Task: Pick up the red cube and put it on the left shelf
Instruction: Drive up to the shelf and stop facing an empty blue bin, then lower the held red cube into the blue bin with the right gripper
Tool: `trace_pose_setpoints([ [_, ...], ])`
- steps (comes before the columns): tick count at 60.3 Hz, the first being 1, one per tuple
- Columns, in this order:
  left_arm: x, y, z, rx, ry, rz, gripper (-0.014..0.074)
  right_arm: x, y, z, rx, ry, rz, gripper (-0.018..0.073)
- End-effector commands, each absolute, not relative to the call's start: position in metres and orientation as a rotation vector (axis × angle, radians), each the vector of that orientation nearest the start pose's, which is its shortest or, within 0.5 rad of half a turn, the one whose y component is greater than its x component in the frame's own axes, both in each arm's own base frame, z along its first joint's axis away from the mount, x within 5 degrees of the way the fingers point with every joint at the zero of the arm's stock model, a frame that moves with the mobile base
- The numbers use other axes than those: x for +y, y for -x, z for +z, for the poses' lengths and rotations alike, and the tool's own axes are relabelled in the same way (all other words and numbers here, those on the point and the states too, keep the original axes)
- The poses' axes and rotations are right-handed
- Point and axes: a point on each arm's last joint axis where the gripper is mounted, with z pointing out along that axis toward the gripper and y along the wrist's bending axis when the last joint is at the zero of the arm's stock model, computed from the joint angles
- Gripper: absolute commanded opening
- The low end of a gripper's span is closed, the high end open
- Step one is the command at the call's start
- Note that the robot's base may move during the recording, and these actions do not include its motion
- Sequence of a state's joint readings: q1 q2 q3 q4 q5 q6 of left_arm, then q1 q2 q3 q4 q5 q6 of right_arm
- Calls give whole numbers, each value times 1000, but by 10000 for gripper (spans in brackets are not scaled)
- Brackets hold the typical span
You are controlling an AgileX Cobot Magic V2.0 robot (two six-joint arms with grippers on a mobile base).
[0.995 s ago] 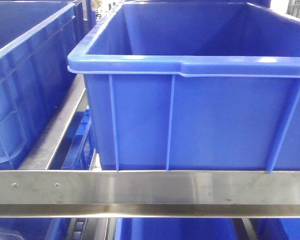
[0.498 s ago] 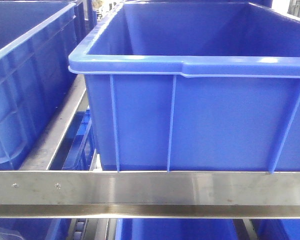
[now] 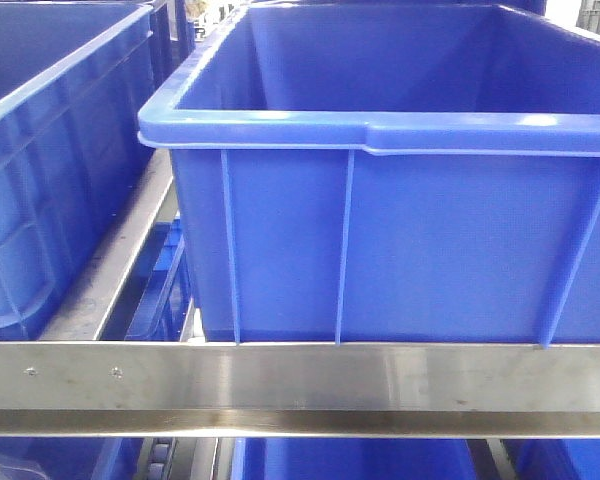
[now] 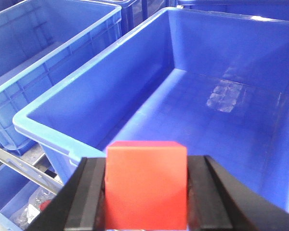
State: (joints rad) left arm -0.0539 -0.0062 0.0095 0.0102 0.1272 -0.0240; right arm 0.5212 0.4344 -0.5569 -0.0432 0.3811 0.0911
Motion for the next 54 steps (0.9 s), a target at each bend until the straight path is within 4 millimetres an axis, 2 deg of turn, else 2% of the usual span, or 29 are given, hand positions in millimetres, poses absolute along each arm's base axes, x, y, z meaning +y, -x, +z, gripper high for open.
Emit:
trace_pose_setpoints([
  [1,-3,-56,200,1535,-30,-61,102,44,-80,353,1593,383,410,133],
  [8,-3,-56,200,1535,-30,-61,102,45,-82,357,1562,383,407,129],
  [15,-3,-56,200,1535,-30,-61,102,50,-91,370,1591,388,401,91],
  [25,-3,-56,200,1535,-30,-61,102,65,-119,390,1734,416,370,66],
  [36,-3,-56,200,1535,-30,-61,102,84,-152,396,1872,446,338,66],
  [44,-3,-56,200,1535,-30,-61,102,99,-181,387,1929,461,325,66],
  [54,-3,-56,200,1535,-30,-61,102,115,-225,365,2033,455,283,66],
])
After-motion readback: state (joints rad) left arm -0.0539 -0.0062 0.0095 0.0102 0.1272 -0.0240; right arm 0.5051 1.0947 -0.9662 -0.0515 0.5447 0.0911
